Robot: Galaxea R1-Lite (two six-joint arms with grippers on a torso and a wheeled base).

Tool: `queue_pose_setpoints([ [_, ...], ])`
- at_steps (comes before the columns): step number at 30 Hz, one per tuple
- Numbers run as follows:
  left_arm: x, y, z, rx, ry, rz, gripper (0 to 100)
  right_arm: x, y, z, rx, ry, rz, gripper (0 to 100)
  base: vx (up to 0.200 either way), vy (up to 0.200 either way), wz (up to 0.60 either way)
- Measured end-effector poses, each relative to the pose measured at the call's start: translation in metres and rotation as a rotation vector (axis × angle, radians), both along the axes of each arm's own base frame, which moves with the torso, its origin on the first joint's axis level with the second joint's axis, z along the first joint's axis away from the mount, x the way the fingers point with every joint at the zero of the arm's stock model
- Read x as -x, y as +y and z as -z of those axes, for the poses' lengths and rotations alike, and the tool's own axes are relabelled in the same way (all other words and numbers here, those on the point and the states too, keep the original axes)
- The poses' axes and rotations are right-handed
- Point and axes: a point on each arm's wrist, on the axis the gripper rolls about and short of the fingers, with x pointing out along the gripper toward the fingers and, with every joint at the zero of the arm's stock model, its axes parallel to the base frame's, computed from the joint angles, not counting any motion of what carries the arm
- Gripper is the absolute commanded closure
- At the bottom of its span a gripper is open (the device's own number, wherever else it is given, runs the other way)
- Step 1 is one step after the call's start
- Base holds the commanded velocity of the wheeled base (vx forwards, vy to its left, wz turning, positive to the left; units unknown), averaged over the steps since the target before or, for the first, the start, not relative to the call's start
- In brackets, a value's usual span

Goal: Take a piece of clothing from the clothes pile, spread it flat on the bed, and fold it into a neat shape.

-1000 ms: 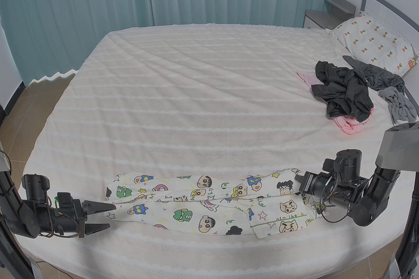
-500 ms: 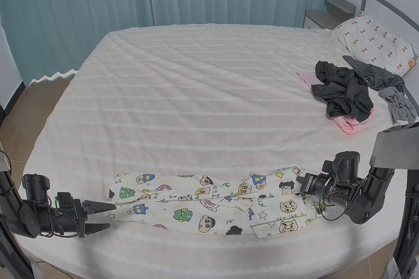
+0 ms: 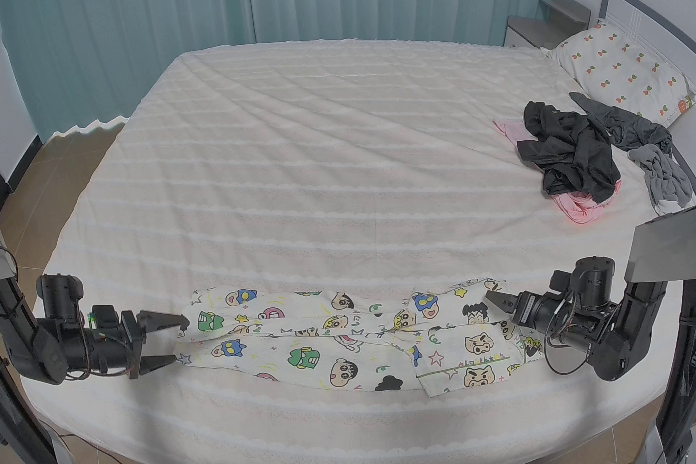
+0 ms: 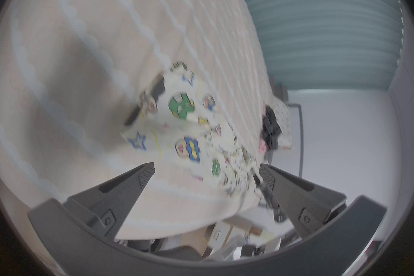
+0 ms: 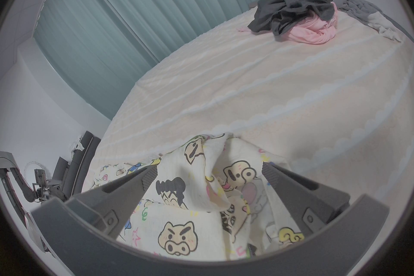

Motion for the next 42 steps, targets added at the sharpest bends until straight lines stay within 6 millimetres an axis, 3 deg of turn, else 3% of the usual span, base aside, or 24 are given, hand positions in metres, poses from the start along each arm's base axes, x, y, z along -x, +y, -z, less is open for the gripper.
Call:
queue_pose_setpoints([
  [4, -0.029, 0.000, -0.018, -0.018, -0.029, -0.114, 0, 0.017, -0.010, -0.008, -0.017, -0.018, 0.033, 0, 0.000, 0.000, 0.00],
  [9, -0.063, -0.001, -0.044, -0.080, -0.140, -0.105, 0, 0.046, -0.019, -0.026, -0.053, -0.022, 0.082, 0, 0.000, 0.000, 0.00],
  [15, -0.084, -0.003, -0.053, -0.248, -0.098, -0.056, 0, 0.067, -0.025, -0.052, -0.094, -0.088, 0.140, 0, 0.000, 0.000, 0.00],
  [19, -0.092, -0.002, -0.052, -0.476, -0.031, 0.014, 0, 0.080, -0.027, -0.070, -0.116, -0.136, 0.171, 0, 0.000, 0.000, 0.00],
  [23, -0.100, -0.002, -0.050, -0.600, 0.006, 0.067, 0, 0.092, -0.026, -0.082, -0.134, -0.158, 0.176, 0, 0.000, 0.000, 0.00],
  [33, -0.115, -0.012, -0.021, -0.565, 0.076, 0.129, 0, 0.111, -0.021, -0.102, -0.157, -0.206, 0.142, 0, 0.000, 0.000, 0.00],
  [42, -0.119, -0.025, -0.012, -0.525, 0.100, 0.155, 0, 0.116, -0.019, -0.109, -0.174, -0.238, 0.122, 0, 0.000, 0.000, 0.00],
])
